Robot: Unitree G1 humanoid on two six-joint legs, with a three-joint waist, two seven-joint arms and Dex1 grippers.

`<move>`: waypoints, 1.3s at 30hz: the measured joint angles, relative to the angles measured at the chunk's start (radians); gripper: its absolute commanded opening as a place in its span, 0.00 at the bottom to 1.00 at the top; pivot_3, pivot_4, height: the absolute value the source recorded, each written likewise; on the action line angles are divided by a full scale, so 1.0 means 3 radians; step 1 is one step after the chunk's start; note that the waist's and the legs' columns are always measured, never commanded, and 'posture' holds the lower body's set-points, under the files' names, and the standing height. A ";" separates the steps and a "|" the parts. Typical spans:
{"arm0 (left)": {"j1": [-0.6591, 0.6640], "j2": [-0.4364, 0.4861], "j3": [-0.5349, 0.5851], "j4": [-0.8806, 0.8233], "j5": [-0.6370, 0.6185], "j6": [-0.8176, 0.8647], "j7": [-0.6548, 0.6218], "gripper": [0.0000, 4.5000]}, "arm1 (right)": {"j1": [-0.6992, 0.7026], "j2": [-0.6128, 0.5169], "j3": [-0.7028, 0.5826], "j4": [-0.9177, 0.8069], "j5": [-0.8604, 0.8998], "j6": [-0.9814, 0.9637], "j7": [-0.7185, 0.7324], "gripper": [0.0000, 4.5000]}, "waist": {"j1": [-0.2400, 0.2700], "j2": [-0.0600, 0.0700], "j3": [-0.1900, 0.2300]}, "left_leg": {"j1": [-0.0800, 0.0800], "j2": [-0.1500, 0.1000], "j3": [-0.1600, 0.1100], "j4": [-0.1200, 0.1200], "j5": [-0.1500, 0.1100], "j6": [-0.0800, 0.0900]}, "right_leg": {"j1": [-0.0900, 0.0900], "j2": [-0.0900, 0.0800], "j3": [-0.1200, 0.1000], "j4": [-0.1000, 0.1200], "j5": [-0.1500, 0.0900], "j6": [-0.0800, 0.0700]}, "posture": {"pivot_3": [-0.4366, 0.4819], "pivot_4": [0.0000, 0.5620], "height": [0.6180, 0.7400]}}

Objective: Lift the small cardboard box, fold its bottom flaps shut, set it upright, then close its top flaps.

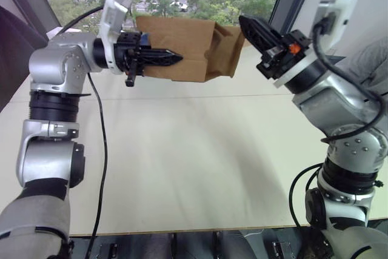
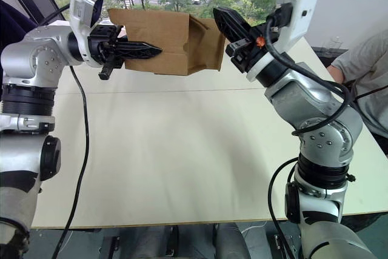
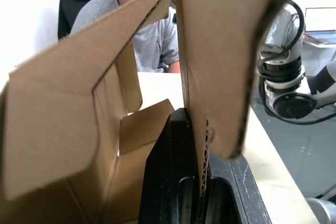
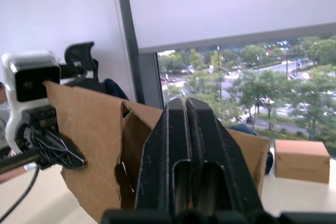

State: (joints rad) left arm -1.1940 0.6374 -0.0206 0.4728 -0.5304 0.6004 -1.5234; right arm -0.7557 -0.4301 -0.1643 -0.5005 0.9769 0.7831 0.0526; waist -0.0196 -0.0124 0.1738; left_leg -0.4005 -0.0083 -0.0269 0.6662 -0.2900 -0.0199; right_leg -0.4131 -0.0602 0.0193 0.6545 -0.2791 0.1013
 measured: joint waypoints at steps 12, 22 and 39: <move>0.0000 -0.0032 0.0010 0.0028 -0.0010 0.0056 -0.0080 0.00 | 0.0139 0.0265 0.0208 -0.0032 -0.0168 0.0000 -0.0082 0.00 | -0.0002 0.0000 0.0000 | -0.0029 -0.0002 0.0001 0.0010 0.0004 -0.0005 | -0.0039 0.0000 0.0006 0.0034 0.0000 0.0000 | 0.48 0.27 1.00; 0.0008 -0.0030 0.0010 -0.0130 -0.0155 0.0387 -0.0248 0.00 | 0.0150 0.0465 0.0324 -0.0035 -0.0173 -0.0009 -0.0051 0.00 | -0.0004 0.0000 0.0000 | -0.0029 -0.0002 0.0001 0.0010 0.0004 -0.0006 | -0.0039 0.0000 0.0006 0.0035 0.0000 0.0000 | 0.48 0.27 1.00; 0.0018 -0.0076 0.0010 0.0027 -0.0095 0.0284 -0.0149 0.00 | 0.0287 0.0328 0.0384 -0.0213 -0.0168 -0.0003 0.0132 0.00 | -0.0002 0.0000 0.0000 | -0.0028 -0.0002 0.0001 0.0010 0.0004 -0.0006 | -0.0039 0.0001 0.0006 0.0034 0.0000 0.0000 | 0.48 0.27 1.00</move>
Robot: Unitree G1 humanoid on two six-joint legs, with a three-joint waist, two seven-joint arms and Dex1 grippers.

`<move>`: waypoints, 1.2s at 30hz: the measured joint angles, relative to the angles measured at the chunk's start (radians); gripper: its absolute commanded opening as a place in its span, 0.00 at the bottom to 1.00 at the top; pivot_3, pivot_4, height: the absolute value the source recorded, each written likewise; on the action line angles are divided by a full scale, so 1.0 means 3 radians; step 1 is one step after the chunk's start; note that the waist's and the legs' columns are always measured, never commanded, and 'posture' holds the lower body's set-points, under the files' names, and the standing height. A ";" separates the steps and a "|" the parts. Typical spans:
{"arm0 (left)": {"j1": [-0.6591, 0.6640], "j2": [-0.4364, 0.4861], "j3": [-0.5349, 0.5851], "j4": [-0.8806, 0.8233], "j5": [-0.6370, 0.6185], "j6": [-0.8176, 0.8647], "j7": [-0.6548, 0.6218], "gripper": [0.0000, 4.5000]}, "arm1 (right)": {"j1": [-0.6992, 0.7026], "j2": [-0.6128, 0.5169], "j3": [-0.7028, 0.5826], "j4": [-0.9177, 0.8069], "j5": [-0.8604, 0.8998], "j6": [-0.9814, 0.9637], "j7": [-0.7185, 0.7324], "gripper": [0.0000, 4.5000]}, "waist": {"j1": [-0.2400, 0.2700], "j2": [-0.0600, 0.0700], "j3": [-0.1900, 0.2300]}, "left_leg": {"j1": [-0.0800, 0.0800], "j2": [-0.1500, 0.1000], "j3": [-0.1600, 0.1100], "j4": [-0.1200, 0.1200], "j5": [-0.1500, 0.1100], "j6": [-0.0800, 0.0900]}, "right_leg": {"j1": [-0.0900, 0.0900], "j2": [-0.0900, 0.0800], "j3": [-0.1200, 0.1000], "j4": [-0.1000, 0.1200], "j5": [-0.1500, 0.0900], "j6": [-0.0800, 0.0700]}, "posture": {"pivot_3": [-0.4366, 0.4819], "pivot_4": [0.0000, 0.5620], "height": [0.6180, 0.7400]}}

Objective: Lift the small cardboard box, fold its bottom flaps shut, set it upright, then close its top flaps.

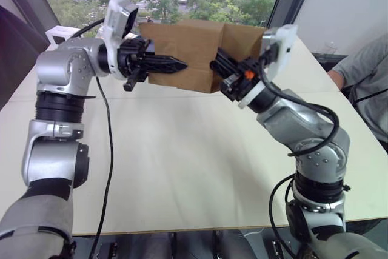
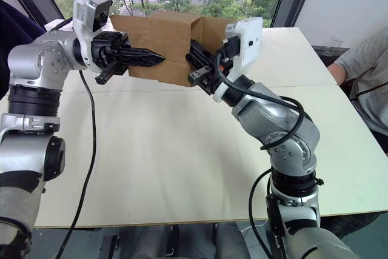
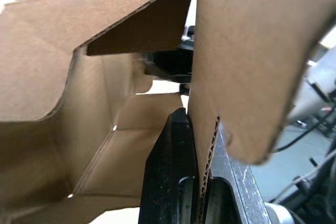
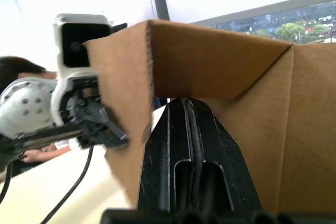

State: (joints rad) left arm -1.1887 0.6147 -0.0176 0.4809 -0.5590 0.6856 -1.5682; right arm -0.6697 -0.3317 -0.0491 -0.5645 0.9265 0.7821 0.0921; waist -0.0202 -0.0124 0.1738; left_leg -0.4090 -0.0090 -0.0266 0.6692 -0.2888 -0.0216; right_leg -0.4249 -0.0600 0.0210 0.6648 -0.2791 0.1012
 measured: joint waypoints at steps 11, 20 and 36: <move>0.0000 -0.0041 0.0005 0.0179 0.0081 -0.0137 0.0092 0.00 | 0.0139 -0.0362 -0.0125 -0.0252 0.0070 0.0031 0.0205 0.00 | 0.0002 0.0000 0.0000 | 0.0000 0.0000 0.0000 0.0000 0.0000 0.0000 | 0.0000 0.0000 0.0000 0.0000 0.0000 0.0000 | 0.48 0.27 1.00; -0.0007 -0.0058 0.0006 0.0313 0.0118 -0.0141 0.0078 0.00 | 0.0593 -0.1181 -0.0564 -0.0452 0.0623 0.0291 0.0557 0.00 | 0.0019 -0.0001 0.0000 | 0.0000 -0.0001 0.0000 0.0001 -0.0001 0.0002 | 0.0001 0.0000 0.0000 -0.0003 0.0000 0.0000 | 0.48 0.27 1.00; -0.0008 -0.0055 0.0010 0.0128 0.0054 0.0078 0.0059 0.00 | 0.0597 -0.0827 -0.0013 -0.0193 -0.0133 0.0115 0.0426 0.00 | 0.0016 -0.0002 0.0000 | 0.0000 0.0000 0.0000 0.0005 0.0000 0.0001 | 0.0001 0.0002 0.0003 -0.0002 0.0000 0.0000 | 0.48 0.27 1.00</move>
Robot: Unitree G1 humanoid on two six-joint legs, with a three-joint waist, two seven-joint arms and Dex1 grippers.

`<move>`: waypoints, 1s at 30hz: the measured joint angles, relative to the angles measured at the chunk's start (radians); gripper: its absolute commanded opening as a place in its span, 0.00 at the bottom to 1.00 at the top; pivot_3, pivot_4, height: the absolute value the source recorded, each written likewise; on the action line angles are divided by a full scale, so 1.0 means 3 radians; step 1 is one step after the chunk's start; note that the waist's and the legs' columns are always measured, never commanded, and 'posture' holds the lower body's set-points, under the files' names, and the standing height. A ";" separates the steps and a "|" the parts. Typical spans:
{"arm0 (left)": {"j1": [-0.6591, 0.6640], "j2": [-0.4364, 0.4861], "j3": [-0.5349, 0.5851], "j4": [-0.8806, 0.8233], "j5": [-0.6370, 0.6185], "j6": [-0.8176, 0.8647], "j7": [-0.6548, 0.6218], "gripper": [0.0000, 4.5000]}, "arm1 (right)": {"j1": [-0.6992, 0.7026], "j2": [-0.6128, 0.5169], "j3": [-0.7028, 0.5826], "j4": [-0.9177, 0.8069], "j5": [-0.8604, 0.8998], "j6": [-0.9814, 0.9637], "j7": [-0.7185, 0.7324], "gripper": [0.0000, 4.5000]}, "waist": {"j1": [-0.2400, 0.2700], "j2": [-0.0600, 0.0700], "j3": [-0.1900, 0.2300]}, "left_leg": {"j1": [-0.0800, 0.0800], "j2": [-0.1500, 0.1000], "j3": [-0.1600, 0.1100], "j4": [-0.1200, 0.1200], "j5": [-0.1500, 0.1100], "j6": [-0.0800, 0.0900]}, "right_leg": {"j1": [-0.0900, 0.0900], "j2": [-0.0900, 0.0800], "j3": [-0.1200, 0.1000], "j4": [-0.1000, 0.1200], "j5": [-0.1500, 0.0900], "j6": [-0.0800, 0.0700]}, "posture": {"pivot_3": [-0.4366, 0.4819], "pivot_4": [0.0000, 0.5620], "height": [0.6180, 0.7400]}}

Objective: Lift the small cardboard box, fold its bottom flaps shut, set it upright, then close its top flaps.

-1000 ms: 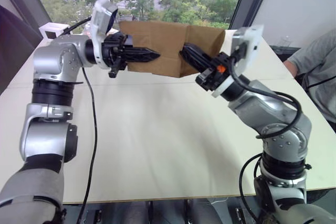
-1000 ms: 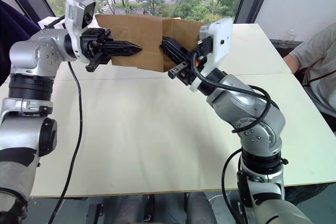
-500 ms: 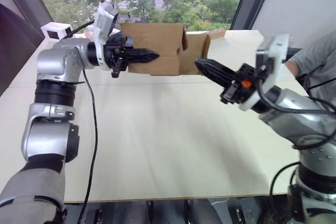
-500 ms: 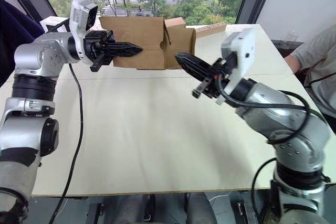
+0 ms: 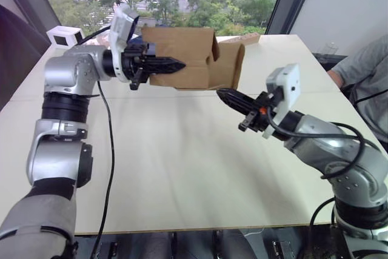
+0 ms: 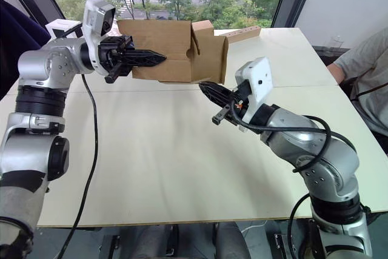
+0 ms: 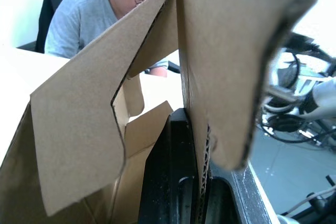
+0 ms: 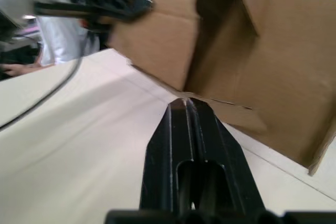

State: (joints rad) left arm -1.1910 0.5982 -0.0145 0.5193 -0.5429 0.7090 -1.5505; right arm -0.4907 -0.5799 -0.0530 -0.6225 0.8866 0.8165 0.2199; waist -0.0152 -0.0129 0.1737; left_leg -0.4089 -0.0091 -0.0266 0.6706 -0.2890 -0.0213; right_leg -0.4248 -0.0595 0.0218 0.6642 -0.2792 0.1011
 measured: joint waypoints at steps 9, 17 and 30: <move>0.0039 0.0037 0.0037 -0.0220 -0.0123 0.0164 0.0013 0.00 | -0.0025 0.0059 0.0032 0.0070 -0.0198 -0.0085 0.0204 0.00 | -0.0006 0.0000 0.0000 | 0.0000 0.0001 0.0000 0.0000 0.0000 0.0000 | 0.0000 0.0001 0.0000 0.0000 0.0000 0.0000 | 0.48 0.27 1.00; 0.0068 0.0066 0.0060 -0.0256 -0.0124 0.0168 0.0009 0.00 | 0.0041 0.0203 0.0017 0.0116 -0.0311 -0.0288 0.0351 0.00 | -0.0007 0.0000 0.0000 | 0.0001 0.0000 0.0000 0.0001 0.0000 0.0000 | 0.0000 0.0001 0.0000 0.0001 0.0000 0.0000 | 0.48 0.27 1.00; 0.0160 0.0028 0.0058 -0.0330 -0.0127 0.0230 0.0001 0.00 | -0.0024 0.0423 0.0165 0.0198 -0.0530 -0.0449 0.0511 0.00 | -0.0008 0.0000 0.0000 | 0.0000 0.0001 0.0000 0.0005 0.0000 0.0000 | 0.0000 0.0002 0.0000 0.0003 0.0000 0.0000 | 0.48 0.27 1.00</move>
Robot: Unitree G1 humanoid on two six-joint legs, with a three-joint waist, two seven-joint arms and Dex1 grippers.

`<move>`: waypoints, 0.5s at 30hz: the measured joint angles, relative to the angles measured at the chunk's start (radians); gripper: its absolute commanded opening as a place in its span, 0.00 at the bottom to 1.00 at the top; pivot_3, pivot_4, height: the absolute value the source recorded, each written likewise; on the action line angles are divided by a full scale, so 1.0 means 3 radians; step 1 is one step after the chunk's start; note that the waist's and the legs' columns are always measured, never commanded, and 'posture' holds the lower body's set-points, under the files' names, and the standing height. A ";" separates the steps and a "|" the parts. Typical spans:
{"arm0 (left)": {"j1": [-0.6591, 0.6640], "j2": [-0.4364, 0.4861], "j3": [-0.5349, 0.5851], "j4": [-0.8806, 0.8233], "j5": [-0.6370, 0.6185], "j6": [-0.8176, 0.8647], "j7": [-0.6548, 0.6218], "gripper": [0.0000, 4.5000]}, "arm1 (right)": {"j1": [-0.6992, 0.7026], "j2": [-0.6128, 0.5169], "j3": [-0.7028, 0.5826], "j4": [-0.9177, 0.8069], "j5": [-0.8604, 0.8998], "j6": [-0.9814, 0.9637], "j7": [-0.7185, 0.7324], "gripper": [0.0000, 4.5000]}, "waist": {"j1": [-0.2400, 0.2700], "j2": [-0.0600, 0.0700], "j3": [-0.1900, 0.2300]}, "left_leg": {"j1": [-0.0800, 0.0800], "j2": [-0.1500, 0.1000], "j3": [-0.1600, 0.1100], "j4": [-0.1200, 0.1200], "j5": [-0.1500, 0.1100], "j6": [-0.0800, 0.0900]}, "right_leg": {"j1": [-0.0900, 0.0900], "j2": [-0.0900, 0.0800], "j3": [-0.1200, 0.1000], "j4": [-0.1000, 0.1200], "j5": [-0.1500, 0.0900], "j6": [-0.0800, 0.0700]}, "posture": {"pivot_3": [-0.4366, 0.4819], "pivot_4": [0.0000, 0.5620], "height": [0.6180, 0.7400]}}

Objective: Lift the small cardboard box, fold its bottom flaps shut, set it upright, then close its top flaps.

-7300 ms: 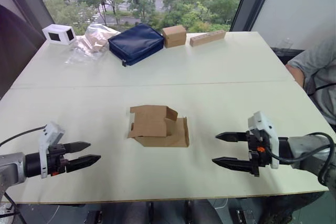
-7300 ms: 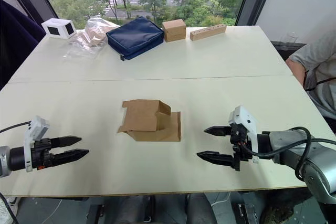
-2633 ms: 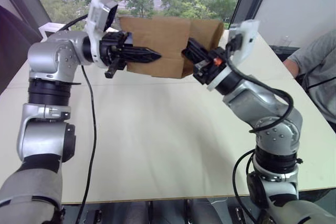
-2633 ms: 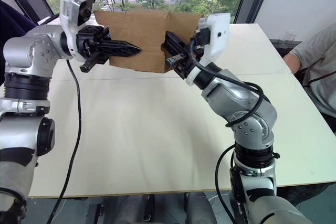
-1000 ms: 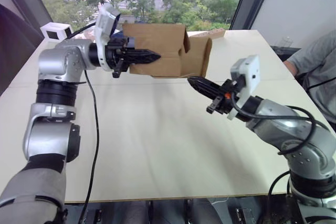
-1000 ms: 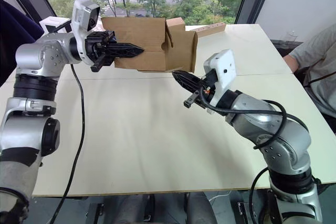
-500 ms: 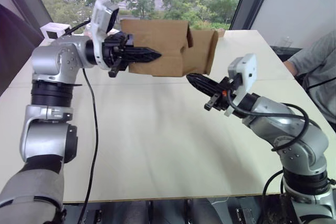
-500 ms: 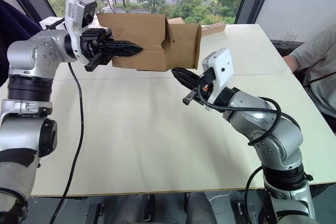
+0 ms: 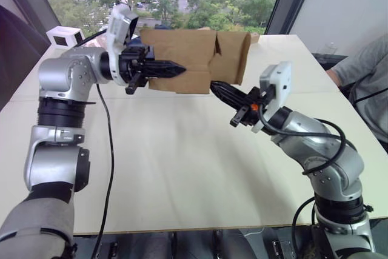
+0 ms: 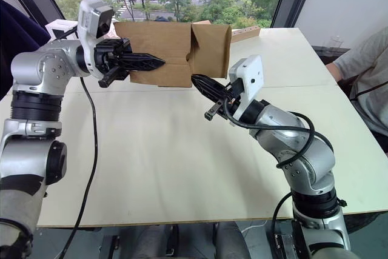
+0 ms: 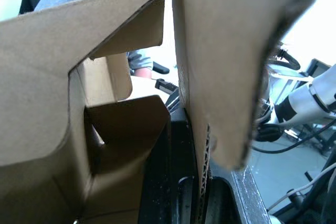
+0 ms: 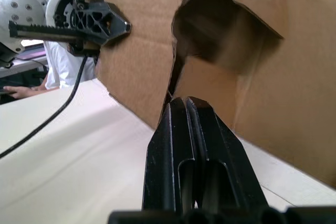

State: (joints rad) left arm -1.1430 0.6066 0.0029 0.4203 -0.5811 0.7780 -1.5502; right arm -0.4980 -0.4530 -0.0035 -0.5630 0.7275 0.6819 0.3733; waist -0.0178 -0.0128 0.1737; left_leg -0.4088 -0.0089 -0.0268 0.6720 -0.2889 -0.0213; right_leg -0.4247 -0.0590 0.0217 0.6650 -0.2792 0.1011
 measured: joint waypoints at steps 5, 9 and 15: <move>0.0065 -0.0002 0.0001 -0.0066 -0.0039 0.0017 -0.0002 0.00 | -0.0070 0.0018 0.0072 0.0081 -0.0059 -0.0033 0.0128 0.00 | 0.0000 0.0000 0.0000 | 0.0000 0.0000 0.0000 0.0002 0.0000 0.0000 | 0.0000 0.0000 0.0000 0.0001 0.0000 0.0000 | 0.48 0.27 1.00; 0.0102 -0.0002 0.0001 -0.0102 -0.0064 0.0061 0.0005 0.00 | -0.0080 0.0037 0.0099 0.0106 -0.0087 -0.0044 0.0217 0.00 | 0.0002 0.0000 0.0000 | -0.0001 0.0000 0.0000 0.0005 0.0000 0.0000 | 0.0000 0.0000 0.0000 0.0001 0.0000 0.0000 | 0.48 0.27 1.00; 0.0101 0.0003 0.0018 -0.0087 -0.0064 0.0042 0.0036 0.00 | -0.0068 -0.0172 0.0004 -0.0035 0.0021 0.0079 0.0321 0.00 | 0.0007 0.0000 0.0000 | -0.0001 0.0000 0.0000 0.0006 -0.0001 0.0002 | 0.0000 0.0000 0.0000 0.0001 0.0000 0.0000 | 0.48 0.27 1.00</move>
State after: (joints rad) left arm -1.1127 0.6074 0.0085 0.3943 -0.6002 0.7905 -1.5395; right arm -0.5182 -0.5046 -0.0024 -0.5735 0.7338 0.7057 0.4696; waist -0.0157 -0.0128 0.1738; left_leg -0.4091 -0.0089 -0.0269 0.6739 -0.2894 -0.0207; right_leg -0.4246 -0.0591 0.0217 0.6653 -0.2792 0.1011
